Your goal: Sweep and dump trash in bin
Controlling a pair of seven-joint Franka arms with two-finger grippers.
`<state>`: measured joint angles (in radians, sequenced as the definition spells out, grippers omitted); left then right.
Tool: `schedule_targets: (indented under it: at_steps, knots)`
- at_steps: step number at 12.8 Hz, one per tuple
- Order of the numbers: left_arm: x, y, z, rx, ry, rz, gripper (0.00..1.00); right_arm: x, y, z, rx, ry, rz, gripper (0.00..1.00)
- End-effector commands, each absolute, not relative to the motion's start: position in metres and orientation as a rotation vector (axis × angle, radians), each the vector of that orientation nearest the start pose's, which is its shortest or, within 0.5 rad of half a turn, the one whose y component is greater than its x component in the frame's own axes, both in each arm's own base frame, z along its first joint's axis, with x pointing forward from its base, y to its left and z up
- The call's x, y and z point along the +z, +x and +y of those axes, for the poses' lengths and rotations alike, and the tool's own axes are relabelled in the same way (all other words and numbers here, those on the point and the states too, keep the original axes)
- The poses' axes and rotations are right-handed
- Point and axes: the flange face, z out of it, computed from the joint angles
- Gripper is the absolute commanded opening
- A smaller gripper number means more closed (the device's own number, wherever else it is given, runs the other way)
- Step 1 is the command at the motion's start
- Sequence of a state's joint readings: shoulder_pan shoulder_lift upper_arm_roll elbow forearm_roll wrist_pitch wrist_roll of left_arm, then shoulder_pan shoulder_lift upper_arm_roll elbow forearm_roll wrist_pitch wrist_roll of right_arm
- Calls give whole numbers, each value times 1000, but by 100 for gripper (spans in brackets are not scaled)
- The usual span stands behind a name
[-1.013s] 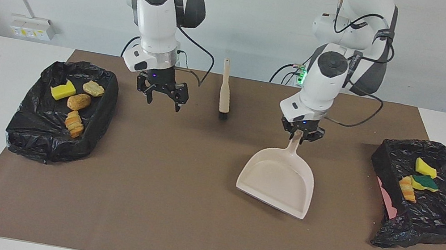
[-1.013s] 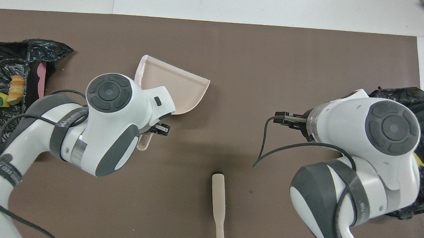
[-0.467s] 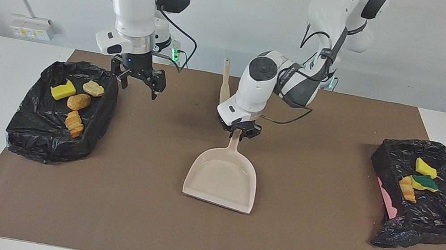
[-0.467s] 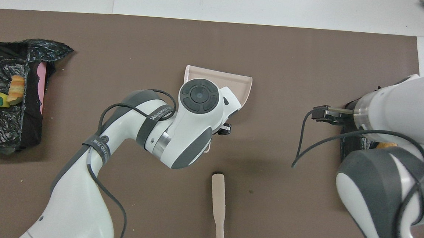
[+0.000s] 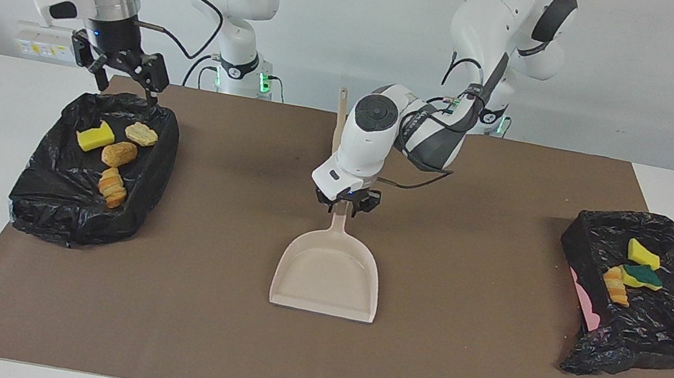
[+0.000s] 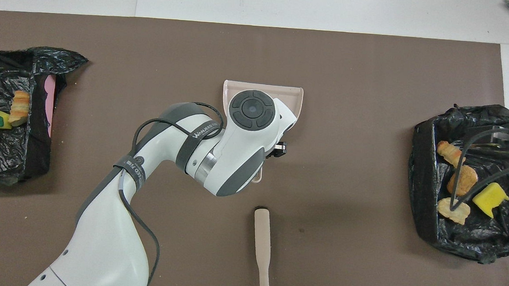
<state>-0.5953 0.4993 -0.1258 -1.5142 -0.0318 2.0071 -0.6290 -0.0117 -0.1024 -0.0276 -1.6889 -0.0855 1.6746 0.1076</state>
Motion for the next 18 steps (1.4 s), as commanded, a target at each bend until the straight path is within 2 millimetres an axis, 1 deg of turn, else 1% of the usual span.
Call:
schedule_targets:
  at_steps: [1, 2, 3, 4, 5, 6, 7, 9, 10, 11, 12, 13, 14, 15, 16, 17, 18]
  knots:
    - [414, 524, -423, 26, -3160, 86, 100, 671, 519, -37, -94, -3209, 183, 100]
    - [425, 525, -400, -8, -3137, 65, 100, 685, 512, -38, -69, -3210, 189, 100]
    - [436, 527, -376, -6, -3123, 20, 100, 691, 505, -42, -39, -3207, 204, 100]
    - [444, 531, -351, 10, -3110, -20, 100, 696, 497, -46, -68, -3195, 225, 100]
    - [458, 535, -321, 9, -3106, -5, 100, 681, 495, -45, -17, -3183, 223, 100]
    - [475, 533, -290, -2, -3104, 61, 100, 681, 495, -48, -28, -3185, 210, 100]
    - [497, 531, -257, -33, -3106, 109, 100, 682, 499, -47, -66, -3196, 192, 100]
    - [537, 531, -193, -21, -3088, 223, 100, 682, 498, -42, -62, -3185, 167, 100]
    - [557, 530, -166, -29, -3082, 272, 100, 682, 499, -42, -67, -3177, 170, 100]
    - [580, 529, -133, -59, -3077, 316, 100, 681, 502, -36, -79, -3128, 174, 100]
    - [600, 525, -106, -71, -3070, 345, 100, 683, 504, -34, -106, -3093, 221, 100]
    - [619, 523, -80, -64, -3065, 365, 100, 683, 504, -35, -116, -3095, 232, 100]
    - [638, 519, -62, -30, -3060, 400, 100, 683, 504, -34, -116, -3103, 224, 100]
    - [659, 516, -48, -29, -3057, 446, 100, 683, 504, -33, -117, -3117, 198, 100]
    - [676, 513, -36, -38, -3056, 466, 100, 683, 504, -35, -118, -3134, 147, 100]
    - [685, 512, -28, -20, -3066, 450, 100, 683, 504, -34, -118, -3138, 126, 100]
    - [689, 514, -23, 17, -3076, 436, 100, 683, 505, -34, -120, -3140, 126, 100]
